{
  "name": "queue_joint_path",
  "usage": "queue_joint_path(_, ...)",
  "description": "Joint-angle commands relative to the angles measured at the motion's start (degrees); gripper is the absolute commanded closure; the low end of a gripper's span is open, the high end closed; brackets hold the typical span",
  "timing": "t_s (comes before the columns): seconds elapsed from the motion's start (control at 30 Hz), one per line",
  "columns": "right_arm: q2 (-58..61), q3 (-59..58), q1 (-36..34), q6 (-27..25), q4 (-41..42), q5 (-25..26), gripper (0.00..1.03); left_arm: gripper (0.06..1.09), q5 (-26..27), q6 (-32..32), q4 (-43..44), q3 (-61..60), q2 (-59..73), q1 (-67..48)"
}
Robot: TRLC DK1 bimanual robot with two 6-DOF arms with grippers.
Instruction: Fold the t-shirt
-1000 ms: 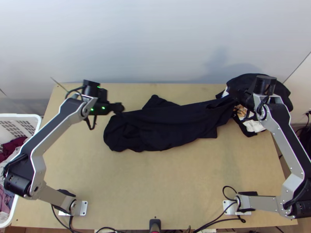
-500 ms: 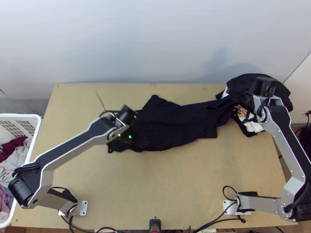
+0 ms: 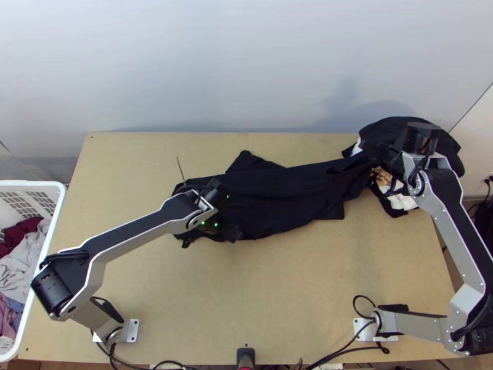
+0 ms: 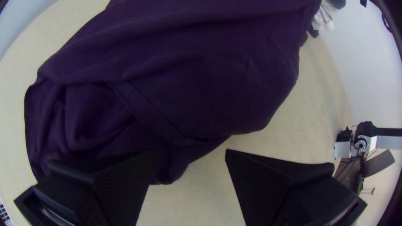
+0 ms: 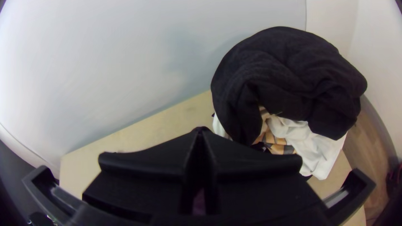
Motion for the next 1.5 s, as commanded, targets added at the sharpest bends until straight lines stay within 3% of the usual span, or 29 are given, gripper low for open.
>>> queue_joint_path(0.0,-0.9,-0.8,0.2,-0.1,-0.4,0.0,1.00,0.29,-2.4,-2.0,1.5,2.5,4.0,0.9)
queue_joint_path(0.23,-1.9,-2.5,0.6,-0.2,-0.4,0.0,1.00,0.35,-2.3,-3.9,2.6,3.6,5.1,1.7)
queue_joint_path(0.33,-2.1,-2.6,0.7,-0.2,-0.5,0.0,1.00,0.60,-1.9,-4.0,4.0,3.1,4.9,1.8)
queue_joint_path(0.47,-2.1,-2.4,0.8,-0.2,-0.5,0.0,1.00,1.04,-0.8,-3.5,4.8,2.8,4.7,2.1)
queue_joint_path(0.8,-2.6,2.4,-0.8,-0.1,-1.8,0.6,1.00,1.05,1.0,-3.4,-1.4,8.3,-8.6,8.0)
queue_joint_path(0.97,-5.4,8.2,-0.1,-2.2,-4.1,4.7,1.00,1.05,0.9,-3.5,-4.1,13.7,-16.5,16.3)
queue_joint_path(1.33,-13.4,19.1,9.2,-17.3,-1.1,24.3,1.00,1.05,-7.1,-1.1,-5.9,30.3,-25.0,30.8)
queue_joint_path(1.47,-15.8,22.8,15.5,-28.9,5.4,32.2,1.00,1.05,-10.7,0.8,-5.2,38.5,-25.9,30.4)
